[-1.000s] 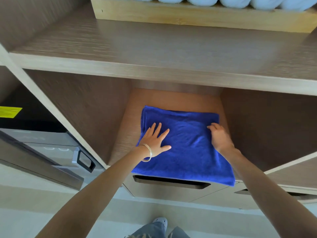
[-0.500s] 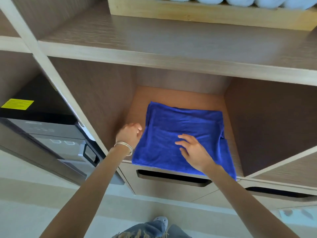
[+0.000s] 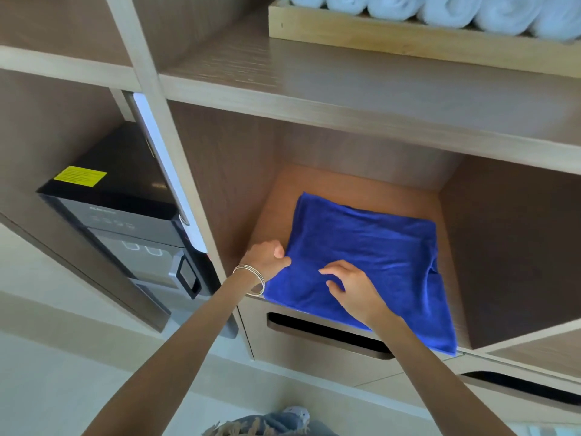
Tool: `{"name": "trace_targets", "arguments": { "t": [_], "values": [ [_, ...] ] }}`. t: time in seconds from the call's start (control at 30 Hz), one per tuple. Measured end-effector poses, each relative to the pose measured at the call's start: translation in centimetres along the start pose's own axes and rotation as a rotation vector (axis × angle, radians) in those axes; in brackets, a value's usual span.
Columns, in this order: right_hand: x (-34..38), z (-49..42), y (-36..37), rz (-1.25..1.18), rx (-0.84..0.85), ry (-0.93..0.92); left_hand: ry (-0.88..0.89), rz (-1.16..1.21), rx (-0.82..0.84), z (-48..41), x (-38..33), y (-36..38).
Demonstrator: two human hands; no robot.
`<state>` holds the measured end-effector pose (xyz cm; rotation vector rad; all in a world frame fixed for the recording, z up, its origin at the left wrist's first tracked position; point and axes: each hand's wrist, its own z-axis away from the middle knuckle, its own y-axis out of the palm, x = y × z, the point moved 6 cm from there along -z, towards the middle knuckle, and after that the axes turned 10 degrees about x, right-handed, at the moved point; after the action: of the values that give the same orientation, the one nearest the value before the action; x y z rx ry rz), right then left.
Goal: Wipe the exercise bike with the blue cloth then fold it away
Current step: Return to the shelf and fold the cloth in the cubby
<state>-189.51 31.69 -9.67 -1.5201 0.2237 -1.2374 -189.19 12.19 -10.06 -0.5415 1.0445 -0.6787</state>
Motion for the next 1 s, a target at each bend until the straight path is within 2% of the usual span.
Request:
{"name": "trace_targets", "arguments": {
  "t": [0.1, 0.2, 0.27, 0.4, 0.53, 0.73, 0.8, 0.93, 1.0],
  "values": [
    [-1.1, 0.8, -0.3, -0.017, -0.040, 0.037, 0.200, 0.095, 0.062, 0.6, -1.5, 0.8],
    [-1.6, 1.2, -0.5, 0.000, -0.047, 0.054, 0.418, -0.173, 0.143, 1.2, -2.7, 2.0],
    [-1.8, 1.4, -0.8, 0.016, -0.053, 0.061, 0.473, -0.343, 0.131, 1.4, -2.8, 2.1],
    [-2.6, 1.9, -1.3, 0.047, -0.044, 0.087, 0.491, -0.512, 0.087, 1.8, -1.9, 1.6],
    [-3.1, 2.4, -0.8, 0.108, 0.016, 0.092, 0.445, -0.561, 0.045, 2.2, -0.9, 0.9],
    [-3.3, 2.8, -0.3, 0.140, 0.025, 0.084, 0.381, -0.821, -0.016, 2.1, -0.9, 1.5],
    [-3.4, 2.9, -0.1, 0.140, 0.032, 0.087, 0.351, -0.757, 0.013, 2.1, -0.8, 1.5],
    [-3.3, 4.1, 0.8, 0.108, 0.009, 0.066, 0.296, -0.213, 0.075, 2.5, -0.1, 1.4],
    [-3.2, 4.8, 1.1, 0.101, -0.024, 0.043, 0.253, -0.089, 0.103, 2.8, 0.0, 1.9]
  ]
}}
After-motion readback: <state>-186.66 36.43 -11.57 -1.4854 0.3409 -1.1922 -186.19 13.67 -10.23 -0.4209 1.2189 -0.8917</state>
